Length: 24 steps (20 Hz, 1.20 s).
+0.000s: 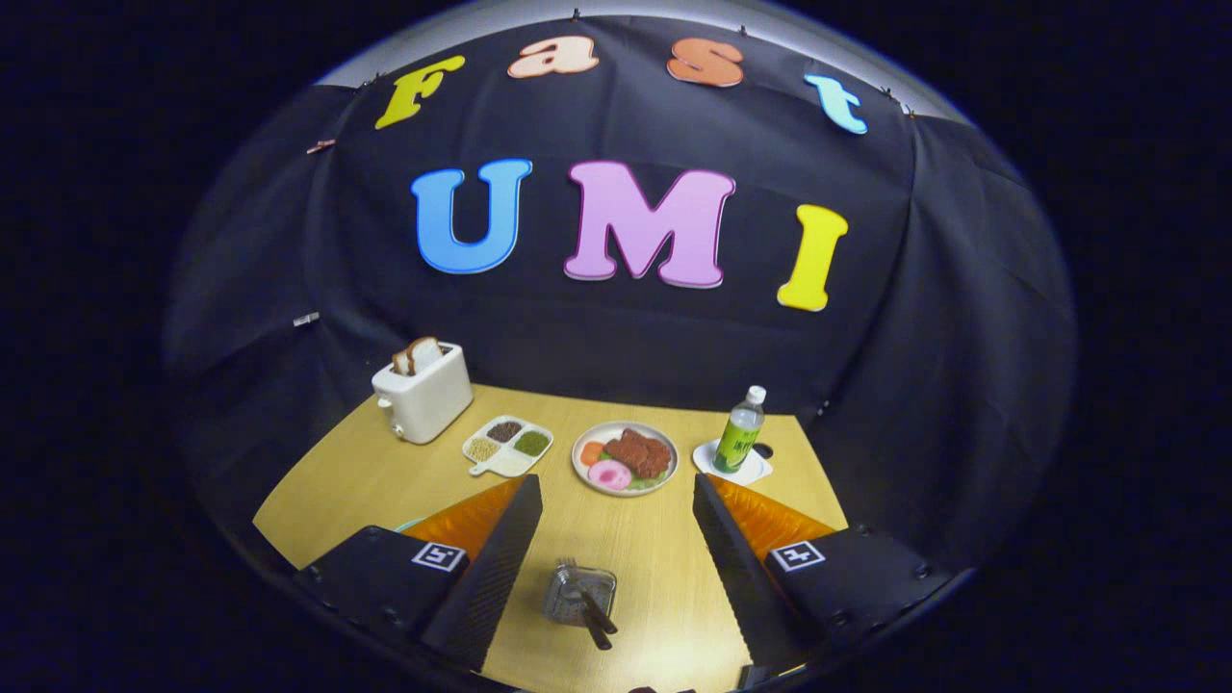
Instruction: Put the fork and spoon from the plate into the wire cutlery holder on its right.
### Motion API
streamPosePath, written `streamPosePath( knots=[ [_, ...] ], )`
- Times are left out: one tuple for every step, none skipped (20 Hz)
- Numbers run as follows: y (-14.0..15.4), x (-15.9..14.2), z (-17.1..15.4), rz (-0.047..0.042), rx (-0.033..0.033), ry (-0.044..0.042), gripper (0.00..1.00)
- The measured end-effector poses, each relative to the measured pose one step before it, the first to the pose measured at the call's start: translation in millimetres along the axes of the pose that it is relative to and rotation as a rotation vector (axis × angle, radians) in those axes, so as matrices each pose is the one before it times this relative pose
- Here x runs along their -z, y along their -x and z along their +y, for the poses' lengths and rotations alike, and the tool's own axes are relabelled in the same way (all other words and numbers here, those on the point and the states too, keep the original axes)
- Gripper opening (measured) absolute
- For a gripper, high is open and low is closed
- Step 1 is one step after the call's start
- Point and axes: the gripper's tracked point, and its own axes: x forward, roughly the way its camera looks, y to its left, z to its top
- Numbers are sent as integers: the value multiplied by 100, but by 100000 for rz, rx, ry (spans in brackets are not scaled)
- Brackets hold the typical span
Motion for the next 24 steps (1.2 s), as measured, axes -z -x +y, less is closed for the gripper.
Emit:
streamPosePath(
  knots=[
    [293, -963, -613, -5129, 1056, 1007, 99],
    [511, -789, -431, -4622, 128, 978, 98],
    [545, -601, -328, -3586, -439, 573, 98],
    [417, -510, -181, -2777, -1185, 105, 98],
    [357, -269, -241, -1976, -542, -110, 98],
    [75, -179, -324, -1119, -736, 230, 98],
    [14, 233, -496, 22, 249, 549, 98],
    [-96, 431, -383, 875, -86, 811, 98],
    [-238, 466, -238, 1156, -180, 599, 98],
    [-103, 188, -158, 504, -759, 525, 98],
    [-220, 158, -247, 9, -559, 834, 98],
    [36, -8, -342, -656, -352, 1049, 98],
    [120, -40, -376, -961, -453, 1074, 98],
    [45, 62, -168, -588, -792, 783, 98],
    [-56, 110, 23, -533, -1313, 454, 98],
    [-174, 153, 58, 45, -1464, 459, 98],
    [-154, 67, 11, -127, -1147, 192, 98],
    [-173, 141, 98, 71, -967, 33, 98],
    [-306, 118, 90, 493, -1102, -221, 98],
    [-180, 80, 182, 315, -1105, -319, 98],
    [-267, 1, 172, 302, -947, -22, 98],
    [-172, -50, 45, -120, -397, 265, 98],
    [-149, 57, 30, 126, -93, 320, 98],
    [-187, -68, 116, -99, 25, 202, 98]
  ],
)
